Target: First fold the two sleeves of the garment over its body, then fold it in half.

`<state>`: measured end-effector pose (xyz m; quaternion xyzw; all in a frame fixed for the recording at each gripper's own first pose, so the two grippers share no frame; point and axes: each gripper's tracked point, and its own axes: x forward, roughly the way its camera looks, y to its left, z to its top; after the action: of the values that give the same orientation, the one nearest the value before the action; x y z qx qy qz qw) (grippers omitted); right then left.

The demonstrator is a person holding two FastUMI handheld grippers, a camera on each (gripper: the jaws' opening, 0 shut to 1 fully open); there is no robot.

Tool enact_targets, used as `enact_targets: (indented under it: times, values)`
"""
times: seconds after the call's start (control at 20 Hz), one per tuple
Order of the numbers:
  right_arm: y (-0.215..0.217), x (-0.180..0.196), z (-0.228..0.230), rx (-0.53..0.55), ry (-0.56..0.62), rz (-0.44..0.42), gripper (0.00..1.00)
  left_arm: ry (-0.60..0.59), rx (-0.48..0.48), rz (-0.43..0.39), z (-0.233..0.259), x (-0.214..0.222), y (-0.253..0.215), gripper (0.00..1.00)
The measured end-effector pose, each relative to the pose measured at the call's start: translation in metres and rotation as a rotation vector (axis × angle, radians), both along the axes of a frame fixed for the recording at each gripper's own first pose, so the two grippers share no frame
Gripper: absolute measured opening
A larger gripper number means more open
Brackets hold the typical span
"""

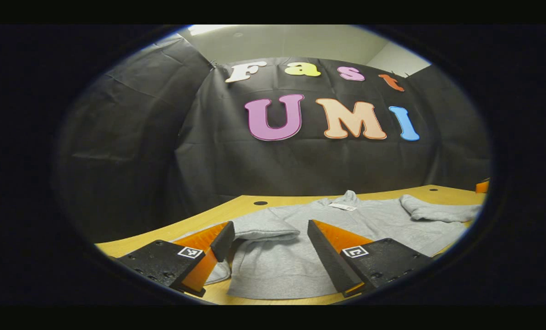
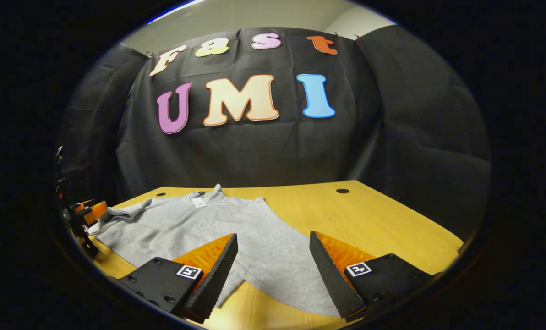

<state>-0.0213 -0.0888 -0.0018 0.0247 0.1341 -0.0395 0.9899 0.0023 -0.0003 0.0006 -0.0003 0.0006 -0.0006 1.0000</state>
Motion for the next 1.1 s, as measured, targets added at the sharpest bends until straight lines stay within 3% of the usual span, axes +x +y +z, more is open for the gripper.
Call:
enact_targets:
  times: [0.3, 0.4, 0.5, 0.9, 1.1]
  values:
    - [-0.060, -0.031, -0.028, 0.012, 0.191, -0.101, 0.98, 0.000, 0.000, -0.001, 0.000, -0.001, 0.000, 0.94]
    - [-0.071, -0.042, -0.048, 0.013, 0.261, -0.130, 0.93, 0.000, 0.000, 0.000, 0.000, 0.000, 0.000, 0.94]
    - [-0.076, -0.051, -0.064, 0.009, 0.323, -0.140, 0.98, 0.001, 0.000, -0.001, 0.000, -0.001, -0.001, 0.94]
    - [-0.080, -0.066, -0.092, 0.010, 0.432, -0.153, 0.98, 0.000, 0.000, -0.002, 0.000, -0.001, -0.001, 0.94]
    - [-0.081, -0.065, -0.092, -0.016, 0.428, -0.152, 0.98, 0.000, 0.000, -0.002, 0.000, -0.001, 0.000, 0.94]
